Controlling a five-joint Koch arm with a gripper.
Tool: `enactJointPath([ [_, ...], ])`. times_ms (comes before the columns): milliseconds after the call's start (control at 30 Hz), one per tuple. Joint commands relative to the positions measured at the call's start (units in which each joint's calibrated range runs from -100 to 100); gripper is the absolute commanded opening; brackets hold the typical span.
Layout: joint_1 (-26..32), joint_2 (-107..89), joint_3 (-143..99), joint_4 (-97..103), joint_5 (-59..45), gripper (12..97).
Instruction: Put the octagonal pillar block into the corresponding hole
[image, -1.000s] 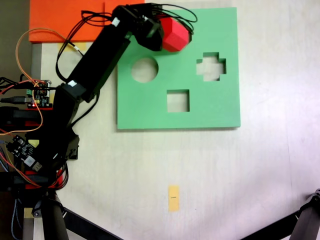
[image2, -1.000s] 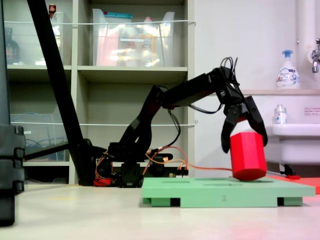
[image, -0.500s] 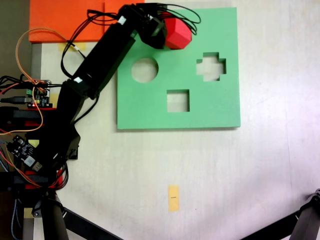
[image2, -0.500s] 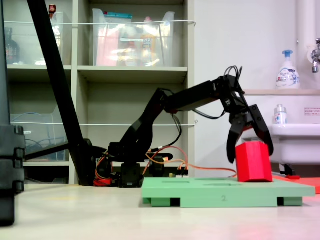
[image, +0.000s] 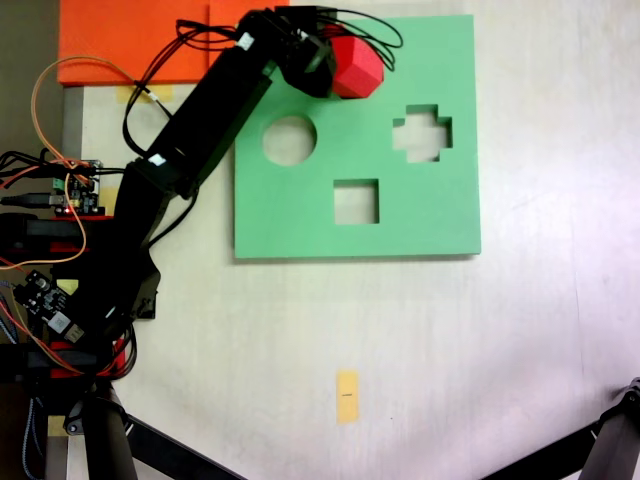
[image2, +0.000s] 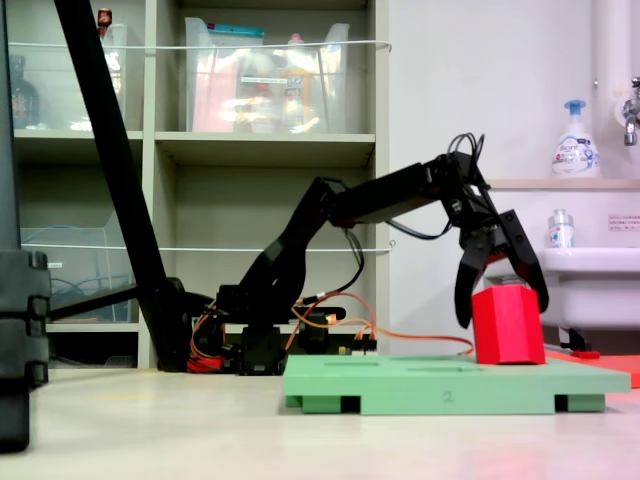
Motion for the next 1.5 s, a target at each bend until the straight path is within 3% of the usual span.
enactJointPath([
  [0,-0.7,0.7,3.9,8.2,0.7,35.1],
  [800,-0.8,4.3,3.8,7.4,-5.2,36.8],
  [933,-0.8,4.3,3.8,7.4,-5.2,54.7],
  [1000,-0.8,4.1,3.8,7.3,-5.2,57.9],
  [1100,-0.7,1.5,3.8,6.8,-5.2,83.7],
  [1133,-0.7,0.1,3.9,6.8,-5.4,87.5],
  [1300,-0.8,-10.9,3.9,4.4,-6.2,88.2],
  [1467,-2.3,-36.6,3.9,-8.7,-19.4,87.5],
])
